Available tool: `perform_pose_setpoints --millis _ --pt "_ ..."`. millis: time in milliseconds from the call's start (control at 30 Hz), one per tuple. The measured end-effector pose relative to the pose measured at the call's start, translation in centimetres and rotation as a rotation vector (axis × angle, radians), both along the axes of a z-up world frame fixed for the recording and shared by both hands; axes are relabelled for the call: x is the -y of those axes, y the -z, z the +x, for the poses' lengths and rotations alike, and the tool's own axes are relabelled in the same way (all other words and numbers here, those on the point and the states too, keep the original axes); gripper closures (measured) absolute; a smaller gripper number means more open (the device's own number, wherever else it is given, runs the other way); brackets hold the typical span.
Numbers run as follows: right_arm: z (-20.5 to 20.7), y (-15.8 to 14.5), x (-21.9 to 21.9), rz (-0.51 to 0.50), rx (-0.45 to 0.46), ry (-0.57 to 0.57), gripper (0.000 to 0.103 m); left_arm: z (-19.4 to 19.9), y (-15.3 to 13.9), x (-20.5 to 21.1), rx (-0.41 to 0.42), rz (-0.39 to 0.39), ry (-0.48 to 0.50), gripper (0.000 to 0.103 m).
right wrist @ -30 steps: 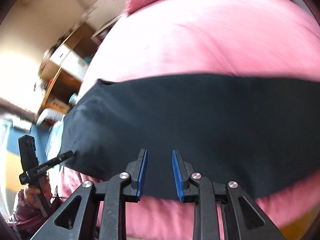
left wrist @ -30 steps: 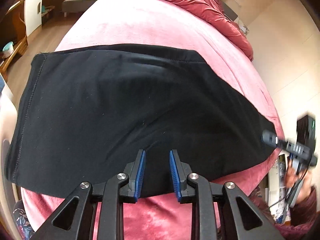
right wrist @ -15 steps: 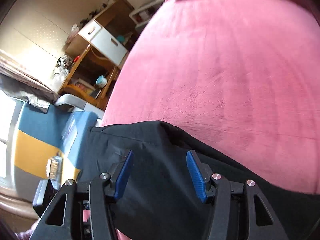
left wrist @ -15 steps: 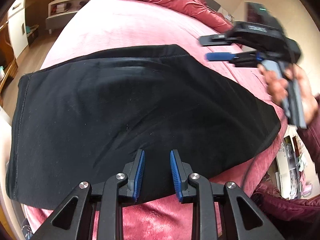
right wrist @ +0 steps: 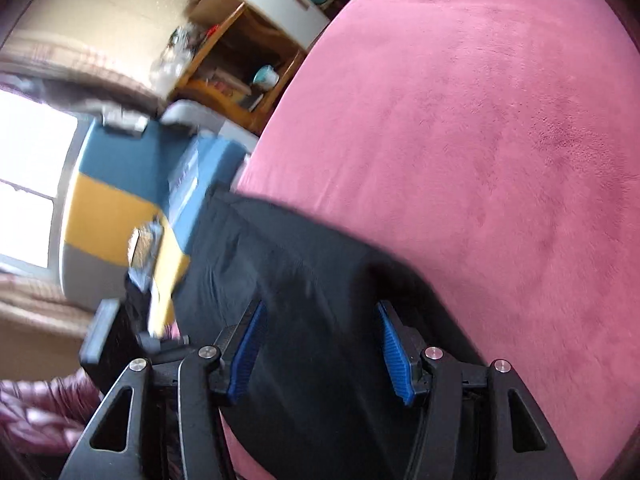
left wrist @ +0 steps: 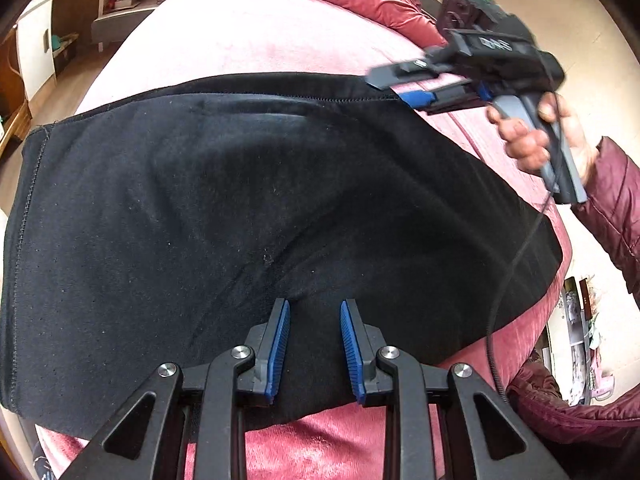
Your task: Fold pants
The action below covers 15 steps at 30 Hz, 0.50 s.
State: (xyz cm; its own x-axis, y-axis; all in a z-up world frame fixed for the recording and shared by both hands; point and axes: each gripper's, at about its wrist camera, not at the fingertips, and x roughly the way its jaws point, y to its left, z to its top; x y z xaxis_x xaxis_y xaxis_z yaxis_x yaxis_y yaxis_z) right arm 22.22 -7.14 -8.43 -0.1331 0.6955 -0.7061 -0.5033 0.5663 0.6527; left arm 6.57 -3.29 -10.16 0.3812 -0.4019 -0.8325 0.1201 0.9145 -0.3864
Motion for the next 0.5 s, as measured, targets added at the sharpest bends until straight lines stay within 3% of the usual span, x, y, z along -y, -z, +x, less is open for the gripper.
perform_pose_setpoints --millis 100,167,233,267,333,367,500 --pt "0.8 1.5 -1.5 0.036 -0.047 0.028 0.045 -0.1 0.4 -0.7 -0.011 -0.022 -0.016 0.076" --pt "0.3 1.7 -2.1 0.029 -0.018 0.031 0.051 -0.3 0.6 -1.2 -0.014 -0.035 -0.021 0.076" --pt "0.0 1.0 -0.9 0.065 0.011 0.092 0.088 -0.3 0.7 -1.6 -0.02 -0.045 -0.029 0.076" --pt "0.4 0.1 0.6 0.091 0.025 0.13 0.093 -0.2 1.0 -1.7 -0.024 -0.05 -0.035 0.076" --pt "0.5 -0.5 2.1 0.17 0.032 0.224 0.097 0.0 1.3 -2.1 -0.032 -0.066 -0.049 0.076" --pt "0.5 -0.5 2.2 0.159 0.041 0.236 0.097 0.1 1.4 -2.2 -0.036 -0.068 -0.051 0.076" --pt "0.4 1.2 0.1 0.003 0.075 0.264 0.098 0.2 1.3 -2.3 -0.038 -0.039 -0.042 0.076"
